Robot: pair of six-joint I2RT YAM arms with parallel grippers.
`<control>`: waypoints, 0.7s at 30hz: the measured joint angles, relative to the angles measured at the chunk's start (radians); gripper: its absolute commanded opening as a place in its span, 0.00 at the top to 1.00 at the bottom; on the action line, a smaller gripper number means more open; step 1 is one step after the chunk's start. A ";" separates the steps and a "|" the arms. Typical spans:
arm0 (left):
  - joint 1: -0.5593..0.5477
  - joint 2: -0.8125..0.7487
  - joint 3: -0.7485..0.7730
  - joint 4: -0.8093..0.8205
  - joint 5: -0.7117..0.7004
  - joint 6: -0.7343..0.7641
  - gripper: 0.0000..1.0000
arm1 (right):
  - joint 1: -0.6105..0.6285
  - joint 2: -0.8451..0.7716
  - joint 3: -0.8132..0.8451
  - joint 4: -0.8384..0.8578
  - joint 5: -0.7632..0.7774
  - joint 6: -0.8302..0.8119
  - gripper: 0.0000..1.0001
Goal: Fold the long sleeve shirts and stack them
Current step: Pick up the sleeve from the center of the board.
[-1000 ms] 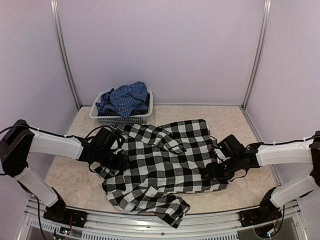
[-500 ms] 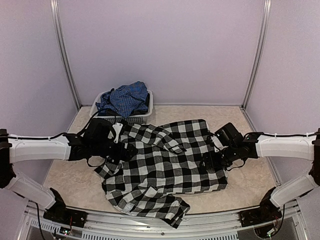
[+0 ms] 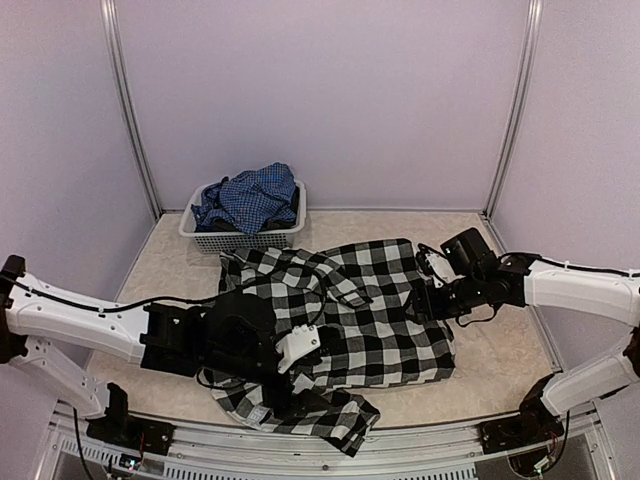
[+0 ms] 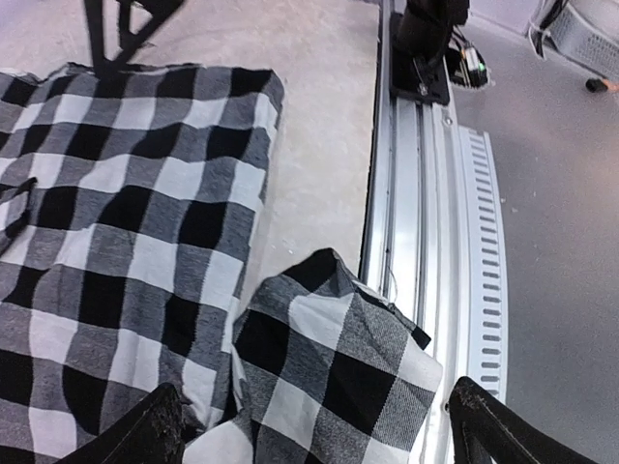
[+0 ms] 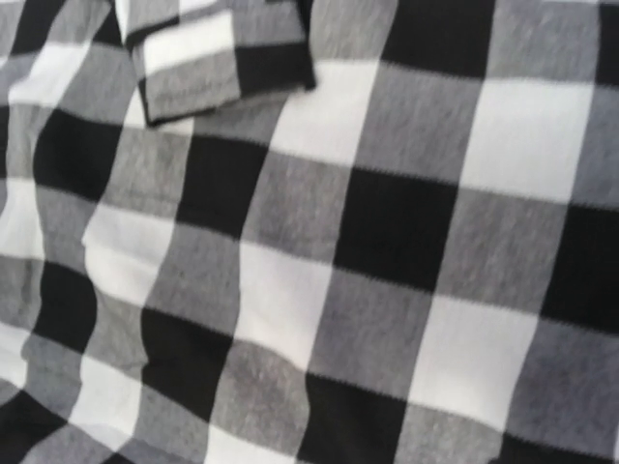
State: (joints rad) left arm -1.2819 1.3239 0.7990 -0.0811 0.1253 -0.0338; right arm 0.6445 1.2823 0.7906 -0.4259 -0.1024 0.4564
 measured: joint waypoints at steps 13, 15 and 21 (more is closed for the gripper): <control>-0.146 0.410 0.310 -0.187 -0.003 0.175 0.12 | -0.047 0.029 -0.029 0.040 -0.079 -0.025 0.27; -0.161 0.451 0.341 -0.216 -0.014 0.186 0.18 | -0.047 0.029 -0.046 0.047 -0.088 -0.024 0.27; -0.170 0.549 0.389 -0.297 -0.074 0.196 0.41 | -0.047 0.028 -0.063 0.054 -0.102 -0.022 0.27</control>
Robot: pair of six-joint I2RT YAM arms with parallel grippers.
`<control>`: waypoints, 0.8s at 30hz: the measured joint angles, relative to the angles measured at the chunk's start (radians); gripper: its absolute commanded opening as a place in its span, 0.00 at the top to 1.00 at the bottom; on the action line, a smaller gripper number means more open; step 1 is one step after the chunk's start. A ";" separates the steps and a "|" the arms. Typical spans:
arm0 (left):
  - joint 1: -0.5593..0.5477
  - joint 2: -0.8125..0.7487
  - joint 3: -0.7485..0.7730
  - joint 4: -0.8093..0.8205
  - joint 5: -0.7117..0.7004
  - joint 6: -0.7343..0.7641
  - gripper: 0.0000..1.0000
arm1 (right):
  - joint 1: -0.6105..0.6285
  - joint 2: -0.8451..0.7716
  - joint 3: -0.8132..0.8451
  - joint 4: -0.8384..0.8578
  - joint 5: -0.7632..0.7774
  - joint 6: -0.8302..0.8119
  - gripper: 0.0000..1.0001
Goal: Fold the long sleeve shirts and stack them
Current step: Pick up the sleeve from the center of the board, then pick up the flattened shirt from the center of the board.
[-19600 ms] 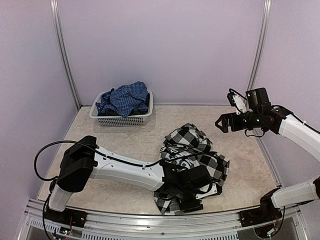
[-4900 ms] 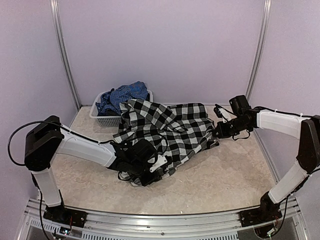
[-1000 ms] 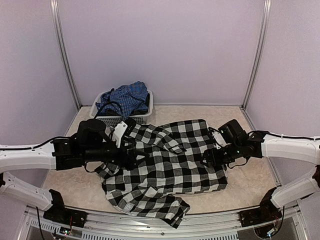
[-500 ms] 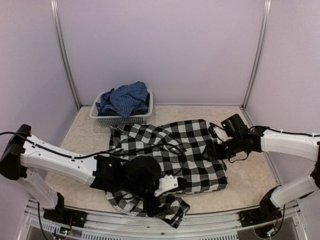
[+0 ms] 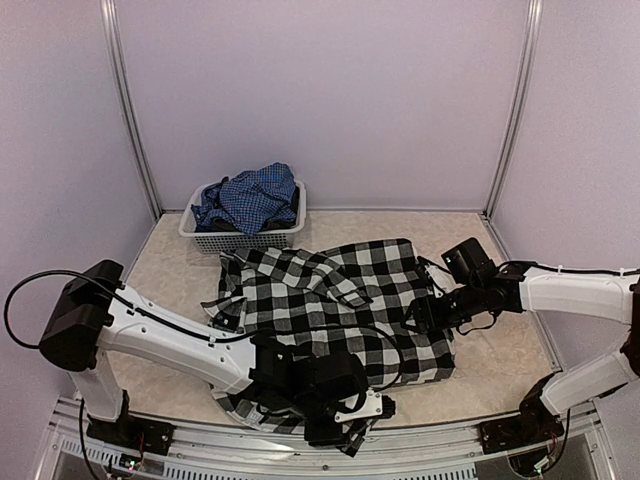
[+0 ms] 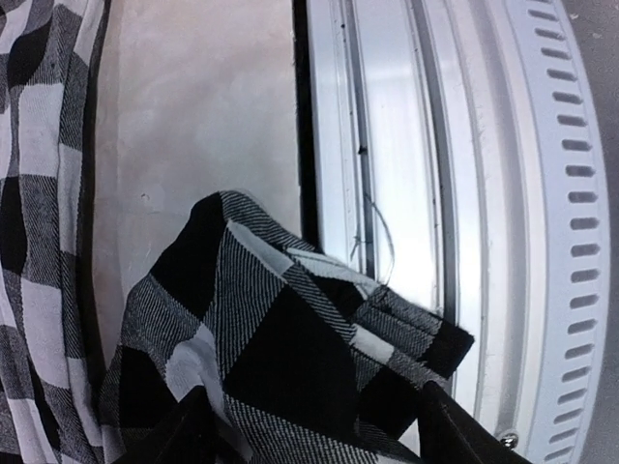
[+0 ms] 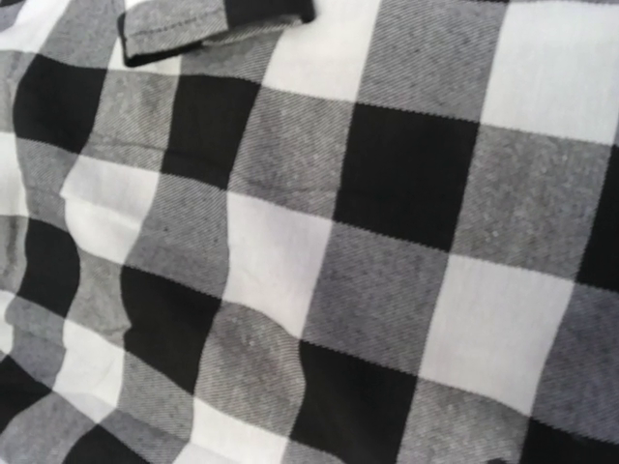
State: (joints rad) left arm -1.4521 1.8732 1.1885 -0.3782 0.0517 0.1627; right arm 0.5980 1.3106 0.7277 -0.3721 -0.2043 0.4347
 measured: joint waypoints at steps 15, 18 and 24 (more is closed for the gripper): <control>0.130 -0.220 -0.082 -0.010 0.166 -0.027 0.97 | -0.005 -0.009 -0.004 -0.024 0.008 -0.012 0.27; 0.229 -0.382 -0.173 0.051 0.265 -0.066 0.97 | -0.009 -0.030 -0.004 -0.056 0.019 -0.023 0.27; 0.459 -0.717 -0.383 0.227 0.418 -0.206 1.00 | -0.017 -0.079 0.007 -0.153 0.046 -0.006 0.28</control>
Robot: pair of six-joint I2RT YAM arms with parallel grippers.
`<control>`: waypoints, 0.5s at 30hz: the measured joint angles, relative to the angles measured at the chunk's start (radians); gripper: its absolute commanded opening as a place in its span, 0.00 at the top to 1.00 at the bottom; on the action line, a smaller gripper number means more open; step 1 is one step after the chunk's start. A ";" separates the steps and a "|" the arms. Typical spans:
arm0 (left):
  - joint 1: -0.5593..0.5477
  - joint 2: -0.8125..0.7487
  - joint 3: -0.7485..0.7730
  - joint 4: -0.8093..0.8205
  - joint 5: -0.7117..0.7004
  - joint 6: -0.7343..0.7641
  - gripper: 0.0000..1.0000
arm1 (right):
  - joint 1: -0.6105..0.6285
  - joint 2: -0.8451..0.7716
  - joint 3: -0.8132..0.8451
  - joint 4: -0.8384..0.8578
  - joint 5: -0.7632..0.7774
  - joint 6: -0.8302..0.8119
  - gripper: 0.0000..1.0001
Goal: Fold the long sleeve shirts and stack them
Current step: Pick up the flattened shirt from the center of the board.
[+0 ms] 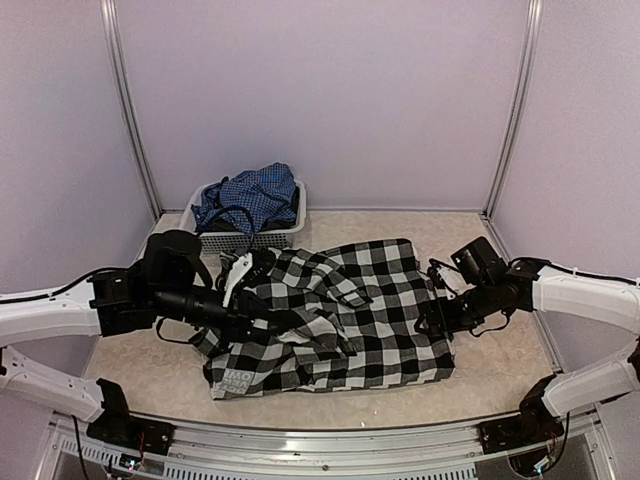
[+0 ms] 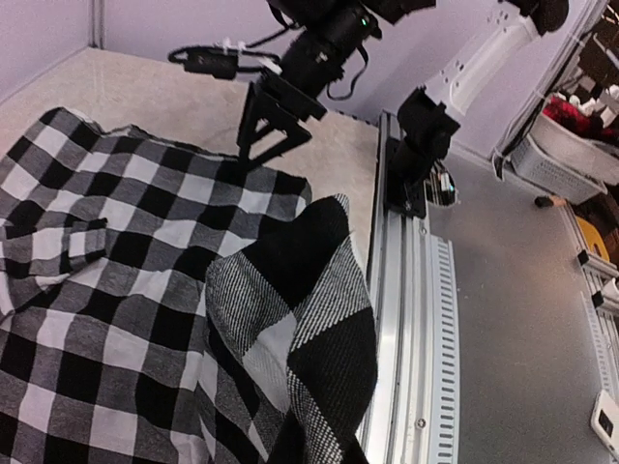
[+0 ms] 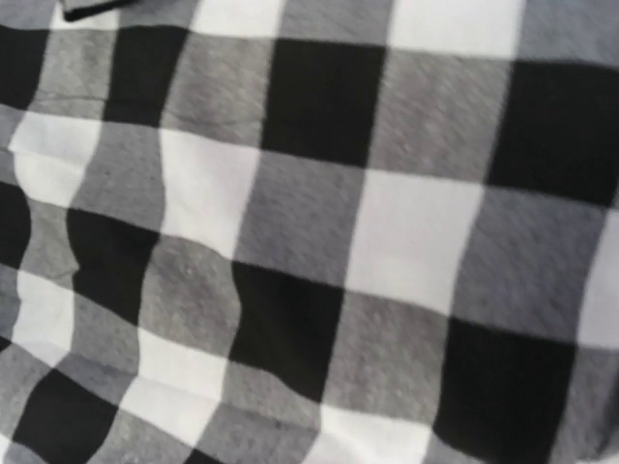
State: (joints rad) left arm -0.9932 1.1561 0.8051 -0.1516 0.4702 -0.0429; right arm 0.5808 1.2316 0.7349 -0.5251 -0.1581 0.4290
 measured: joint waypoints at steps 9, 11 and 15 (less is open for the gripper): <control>0.302 -0.220 -0.111 0.143 -0.066 -0.230 0.99 | -0.002 -0.052 0.006 -0.100 0.032 0.073 0.28; 0.360 -0.220 -0.115 0.149 -0.097 -0.266 0.96 | -0.002 -0.051 0.006 -0.107 0.032 0.078 0.28; 0.396 -0.205 -0.115 0.166 -0.130 -0.304 0.96 | -0.002 -0.045 0.006 -0.111 0.032 0.084 0.28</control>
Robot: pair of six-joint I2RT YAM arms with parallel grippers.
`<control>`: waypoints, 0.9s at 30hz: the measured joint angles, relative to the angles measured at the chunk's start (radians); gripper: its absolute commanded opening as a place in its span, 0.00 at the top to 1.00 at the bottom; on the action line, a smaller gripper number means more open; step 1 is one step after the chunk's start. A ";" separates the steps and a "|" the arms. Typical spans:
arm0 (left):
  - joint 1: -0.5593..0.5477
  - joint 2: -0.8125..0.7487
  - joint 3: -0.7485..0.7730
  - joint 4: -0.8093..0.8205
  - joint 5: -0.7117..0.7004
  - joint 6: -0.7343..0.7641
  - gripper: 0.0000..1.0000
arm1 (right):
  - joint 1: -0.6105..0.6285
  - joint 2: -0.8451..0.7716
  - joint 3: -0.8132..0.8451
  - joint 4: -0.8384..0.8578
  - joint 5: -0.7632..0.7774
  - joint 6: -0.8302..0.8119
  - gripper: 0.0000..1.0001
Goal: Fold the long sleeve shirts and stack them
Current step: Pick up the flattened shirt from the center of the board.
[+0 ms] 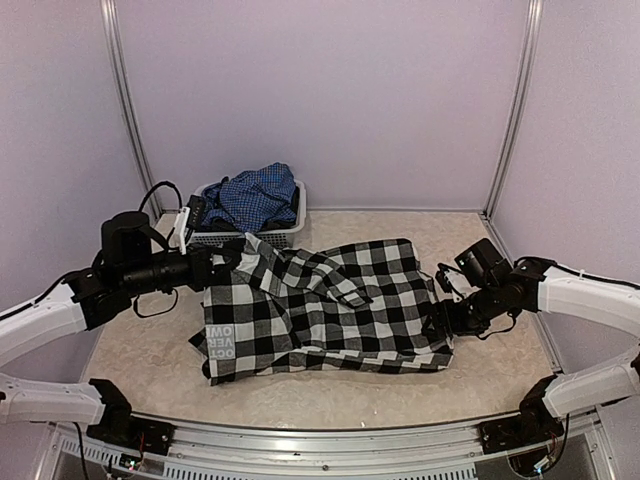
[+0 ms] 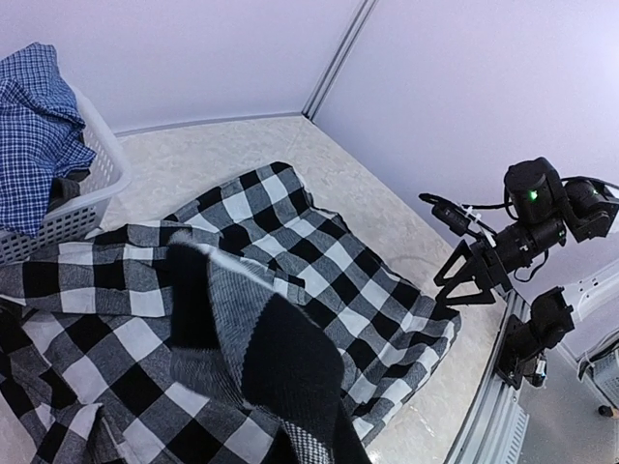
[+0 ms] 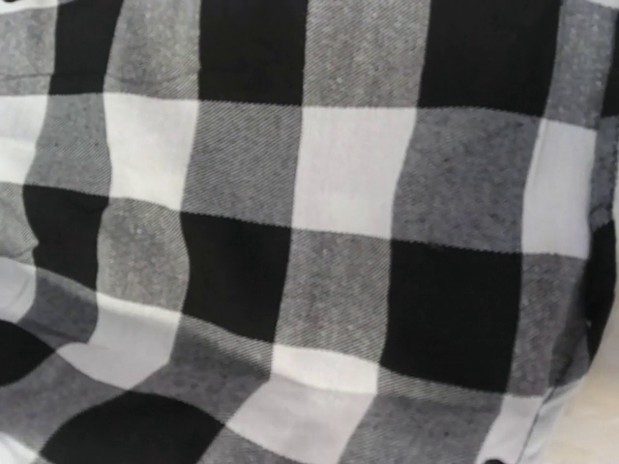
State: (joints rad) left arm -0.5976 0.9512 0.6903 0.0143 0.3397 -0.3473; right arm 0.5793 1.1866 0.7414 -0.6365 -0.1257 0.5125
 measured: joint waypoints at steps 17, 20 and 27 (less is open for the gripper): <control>0.078 0.269 0.116 0.024 -0.079 -0.053 1.00 | 0.038 -0.020 0.037 -0.001 -0.099 -0.128 0.30; 0.087 0.320 0.147 0.026 -0.079 -0.054 1.00 | 0.063 -0.020 0.067 0.000 -0.117 -0.181 0.31; 0.087 0.398 0.186 0.034 -0.062 -0.058 1.00 | 0.079 0.029 0.103 0.019 -0.151 -0.261 0.32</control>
State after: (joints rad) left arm -0.5106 1.3495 0.8764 0.0486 0.2779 -0.4057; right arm 0.6582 1.2152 0.8440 -0.6170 -0.2771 0.2520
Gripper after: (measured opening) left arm 0.006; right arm 0.667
